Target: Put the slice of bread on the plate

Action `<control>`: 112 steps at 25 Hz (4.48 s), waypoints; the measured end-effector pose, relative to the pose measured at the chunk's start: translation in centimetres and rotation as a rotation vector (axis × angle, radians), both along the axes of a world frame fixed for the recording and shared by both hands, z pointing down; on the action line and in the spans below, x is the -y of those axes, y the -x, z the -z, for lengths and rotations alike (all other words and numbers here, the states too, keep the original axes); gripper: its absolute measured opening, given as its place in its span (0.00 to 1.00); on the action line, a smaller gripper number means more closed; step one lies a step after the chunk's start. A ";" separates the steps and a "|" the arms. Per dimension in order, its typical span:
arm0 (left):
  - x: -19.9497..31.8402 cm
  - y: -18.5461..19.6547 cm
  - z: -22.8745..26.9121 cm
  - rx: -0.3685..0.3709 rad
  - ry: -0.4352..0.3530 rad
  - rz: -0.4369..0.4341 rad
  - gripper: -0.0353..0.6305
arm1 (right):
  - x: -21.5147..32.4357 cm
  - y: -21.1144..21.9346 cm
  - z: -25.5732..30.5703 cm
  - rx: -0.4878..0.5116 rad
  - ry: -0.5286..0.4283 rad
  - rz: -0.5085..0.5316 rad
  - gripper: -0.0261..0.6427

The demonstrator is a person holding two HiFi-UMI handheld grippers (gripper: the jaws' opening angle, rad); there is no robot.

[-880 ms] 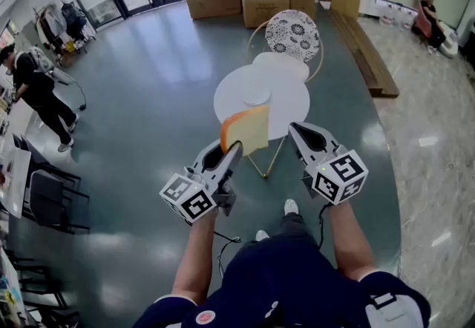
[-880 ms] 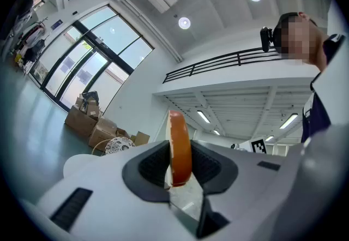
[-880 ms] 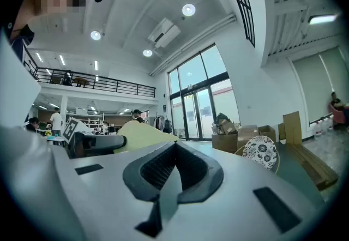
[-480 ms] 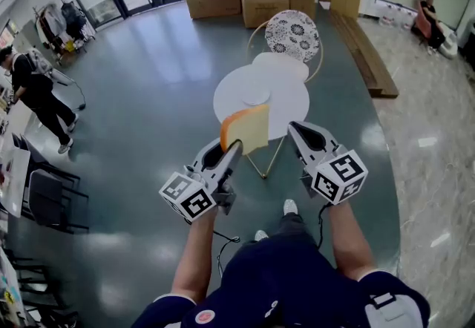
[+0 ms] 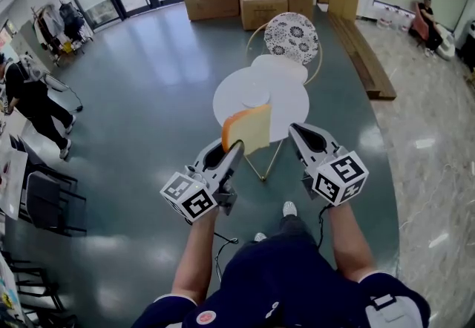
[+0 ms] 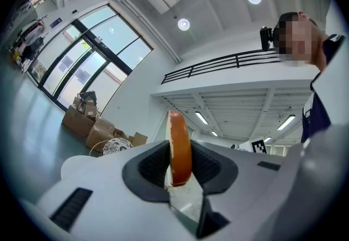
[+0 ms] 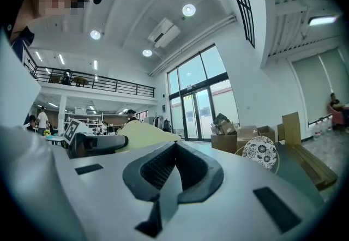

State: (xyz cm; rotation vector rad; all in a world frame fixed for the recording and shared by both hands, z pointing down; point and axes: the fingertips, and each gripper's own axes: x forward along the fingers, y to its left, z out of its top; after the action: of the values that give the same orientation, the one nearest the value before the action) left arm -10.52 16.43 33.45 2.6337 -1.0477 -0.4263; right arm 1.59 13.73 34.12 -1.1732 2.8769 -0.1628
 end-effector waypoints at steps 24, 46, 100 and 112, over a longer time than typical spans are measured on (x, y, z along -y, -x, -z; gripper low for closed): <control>15.2 -1.6 -1.4 -0.008 0.054 0.042 0.21 | 15.6 -1.7 -0.8 0.010 0.026 0.041 0.05; 27.6 -5.5 -2.5 0.030 0.114 0.182 0.21 | 29.5 -5.2 -2.0 0.063 0.068 0.201 0.05; 39.6 -1.7 -23.4 -0.095 0.547 0.061 0.21 | 37.4 -1.2 -14.8 -0.102 0.369 0.010 0.05; 43.2 0.1 -31.6 -0.229 0.691 0.106 0.21 | 37.8 -1.5 -18.1 -0.145 0.449 -0.023 0.05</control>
State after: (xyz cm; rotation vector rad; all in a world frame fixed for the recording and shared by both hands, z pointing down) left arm -10.62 -26.72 65.07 1.8830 -1.0291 -0.3042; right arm 3.06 -24.07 52.23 -1.3240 3.0444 -0.7898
